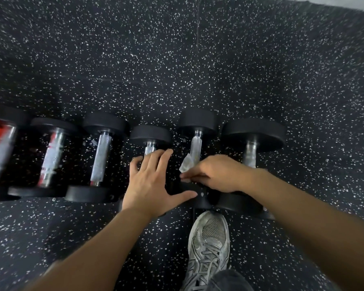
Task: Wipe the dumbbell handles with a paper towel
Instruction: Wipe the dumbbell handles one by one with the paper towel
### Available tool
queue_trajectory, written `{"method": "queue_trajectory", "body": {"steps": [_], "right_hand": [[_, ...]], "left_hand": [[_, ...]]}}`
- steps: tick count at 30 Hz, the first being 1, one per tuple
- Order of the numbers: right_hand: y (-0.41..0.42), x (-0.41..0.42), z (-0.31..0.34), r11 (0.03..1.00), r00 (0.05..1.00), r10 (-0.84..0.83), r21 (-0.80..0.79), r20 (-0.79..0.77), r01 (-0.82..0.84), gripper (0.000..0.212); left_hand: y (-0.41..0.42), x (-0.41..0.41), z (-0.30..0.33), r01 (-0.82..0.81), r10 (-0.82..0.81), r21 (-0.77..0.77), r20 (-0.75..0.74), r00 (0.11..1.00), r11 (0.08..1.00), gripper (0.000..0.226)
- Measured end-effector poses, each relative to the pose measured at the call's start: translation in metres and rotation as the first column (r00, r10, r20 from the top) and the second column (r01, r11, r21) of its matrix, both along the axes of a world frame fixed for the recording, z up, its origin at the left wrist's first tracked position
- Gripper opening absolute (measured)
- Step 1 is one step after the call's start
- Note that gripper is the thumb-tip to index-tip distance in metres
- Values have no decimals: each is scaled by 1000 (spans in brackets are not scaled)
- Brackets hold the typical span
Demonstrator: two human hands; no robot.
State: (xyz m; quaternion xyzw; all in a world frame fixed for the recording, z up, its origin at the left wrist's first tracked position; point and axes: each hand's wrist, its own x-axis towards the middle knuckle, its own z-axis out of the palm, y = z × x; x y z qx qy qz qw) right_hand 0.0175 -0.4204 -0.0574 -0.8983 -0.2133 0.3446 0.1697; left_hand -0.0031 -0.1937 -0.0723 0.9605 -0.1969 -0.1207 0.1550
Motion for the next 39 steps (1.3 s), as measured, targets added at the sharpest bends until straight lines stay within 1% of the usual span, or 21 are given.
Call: {"method": "queue_trajectory", "body": {"steps": [1,2,4,6,7,10,11,12,14,15,17,19,21,24,26,28,31,32,34,37,39], "right_hand": [[-3,3,-1,997,997,-63,41,38,61,36],[-7,7,-4,987,982,-145,83,122,136,39],[-14,15,-9,961,905,-275,119,324,249,45],[-17,18,-13,944,835,-323,92,445,316,45],[-17,17,-16,940,824,-334,93,458,329,44],[-15,12,-20,905,817,-425,199,390,376,36],[-15,12,-16,878,826,-472,247,308,409,33],[-15,12,-11,839,834,-522,285,179,463,28],[-14,11,-3,788,834,-547,292,-73,542,20],[-14,11,-2,798,842,-528,275,-113,537,17],[-15,11,-5,853,872,-488,198,-28,484,10],[-14,12,-9,889,879,-455,118,141,442,23],[-12,10,-12,876,842,-482,169,243,452,35],[-12,7,-17,861,812,-500,276,300,428,29],[-14,7,-20,869,821,-479,305,311,391,22],[-15,5,-16,863,839,-479,311,257,398,37],[-16,-2,-11,895,866,-440,203,237,398,57],[-17,-3,-10,905,871,-422,168,252,391,57],[-19,-5,-11,911,873,-410,159,263,381,45],[-20,-4,-15,876,847,-464,275,260,396,30],[-20,-2,-15,853,811,-504,320,298,412,37]], "left_hand": [[0,0,0,-1,1,1,-2,1000,1000,119],[0,0,0,-2,2,3,-3,1000,1000,119],[1,0,0,-5,5,6,-4,1000,1000,119],[1,-1,0,-6,6,10,-7,1000,1000,120],[1,-1,1,-6,6,11,-9,1000,1000,120],[1,0,1,-4,4,4,-11,1000,1000,119],[1,0,0,-3,3,1,-9,1000,1000,119],[1,0,0,-2,2,-3,-6,1000,1000,119],[1,0,-1,0,0,-10,-3,1000,1000,119],[1,0,-1,1,-1,-12,-2,1000,1000,119],[2,0,-1,1,-1,-15,1,1000,1000,118],[2,0,0,-1,1,-17,3,1000,1000,117],[1,-1,0,-2,2,-19,4,1000,1000,117],[1,0,0,-3,3,-20,3,1000,1000,117],[1,0,0,-3,3,-12,1,1000,1000,117],[1,-1,0,-3,3,-8,3,1000,1000,117],[0,-1,0,-4,4,-6,5,1000,1000,116],[0,-1,-1,-7,7,-3,2,1000,1000,116],[-1,-1,-1,-11,11,4,-1,1000,1000,116],[0,-1,-1,-5,5,7,5,1000,1000,116],[0,-2,-1,-4,4,8,6,1000,1000,115]]}}
